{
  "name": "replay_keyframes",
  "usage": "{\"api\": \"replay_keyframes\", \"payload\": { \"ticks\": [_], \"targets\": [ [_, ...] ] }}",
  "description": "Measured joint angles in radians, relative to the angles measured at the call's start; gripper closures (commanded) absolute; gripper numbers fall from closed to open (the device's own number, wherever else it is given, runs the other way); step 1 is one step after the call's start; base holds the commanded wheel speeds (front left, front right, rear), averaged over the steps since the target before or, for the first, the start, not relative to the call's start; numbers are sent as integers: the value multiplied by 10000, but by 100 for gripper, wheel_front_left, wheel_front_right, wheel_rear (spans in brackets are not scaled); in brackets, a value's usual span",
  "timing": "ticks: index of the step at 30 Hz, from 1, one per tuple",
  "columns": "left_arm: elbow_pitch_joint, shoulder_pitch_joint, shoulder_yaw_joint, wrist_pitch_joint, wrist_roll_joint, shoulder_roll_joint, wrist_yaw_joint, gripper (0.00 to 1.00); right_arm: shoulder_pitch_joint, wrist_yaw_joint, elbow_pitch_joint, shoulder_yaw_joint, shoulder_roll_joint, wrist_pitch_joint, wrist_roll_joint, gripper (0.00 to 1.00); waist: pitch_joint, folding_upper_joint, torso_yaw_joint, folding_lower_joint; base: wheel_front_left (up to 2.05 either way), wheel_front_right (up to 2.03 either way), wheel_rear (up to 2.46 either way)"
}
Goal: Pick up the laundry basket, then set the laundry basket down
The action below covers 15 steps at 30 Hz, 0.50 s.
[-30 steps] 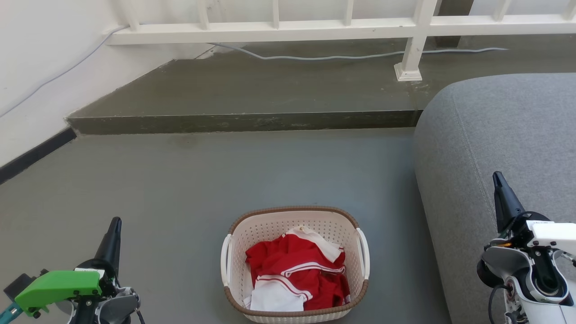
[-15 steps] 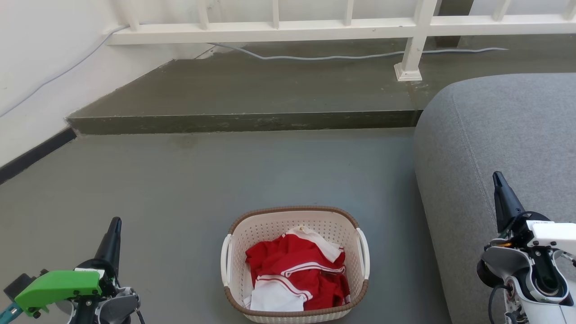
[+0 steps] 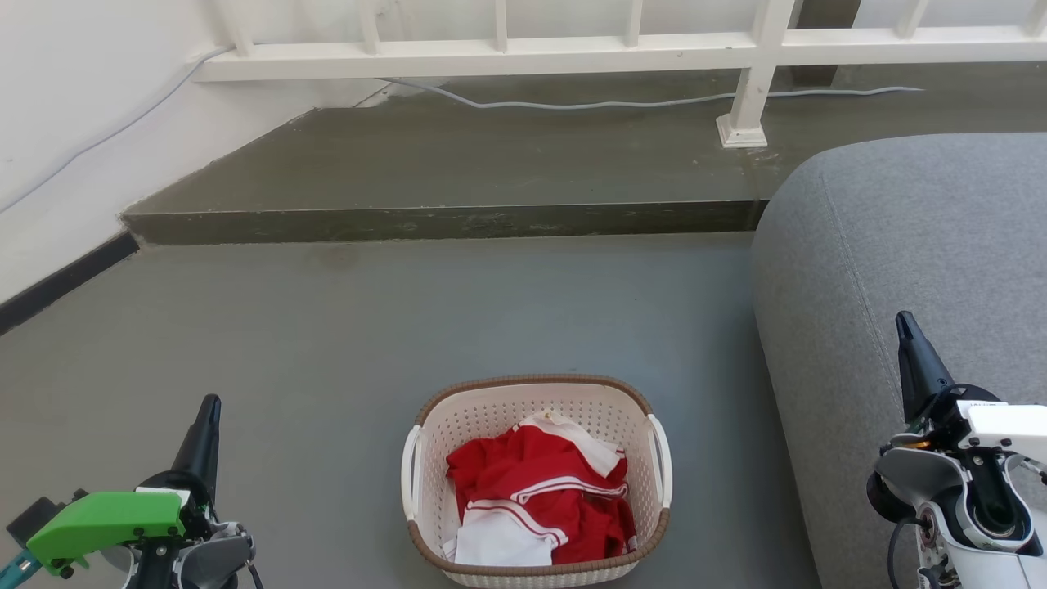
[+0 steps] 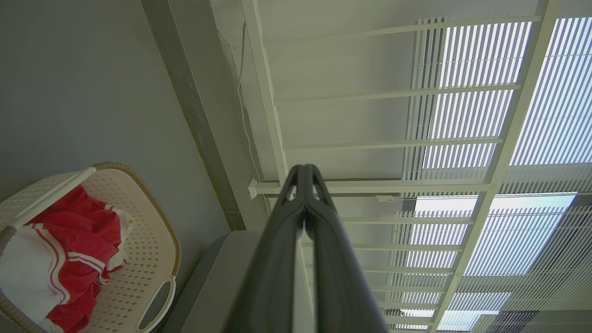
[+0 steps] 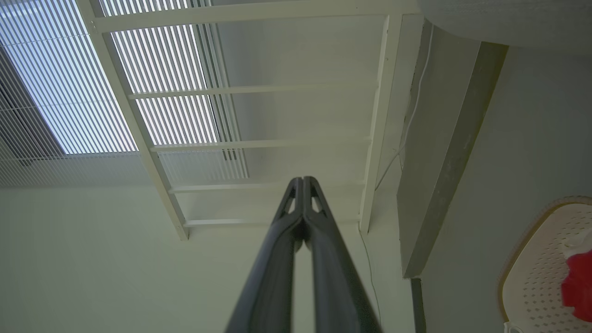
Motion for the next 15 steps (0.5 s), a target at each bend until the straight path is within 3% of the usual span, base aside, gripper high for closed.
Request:
{"api": "replay_keyframes", "payload": {
  "ticks": [15],
  "targets": [
    [0,0,0,0,2,0,0,100,1,0,-13,0,0,0,0,100,0,0,0,0,0,0,0]
  ]
}}
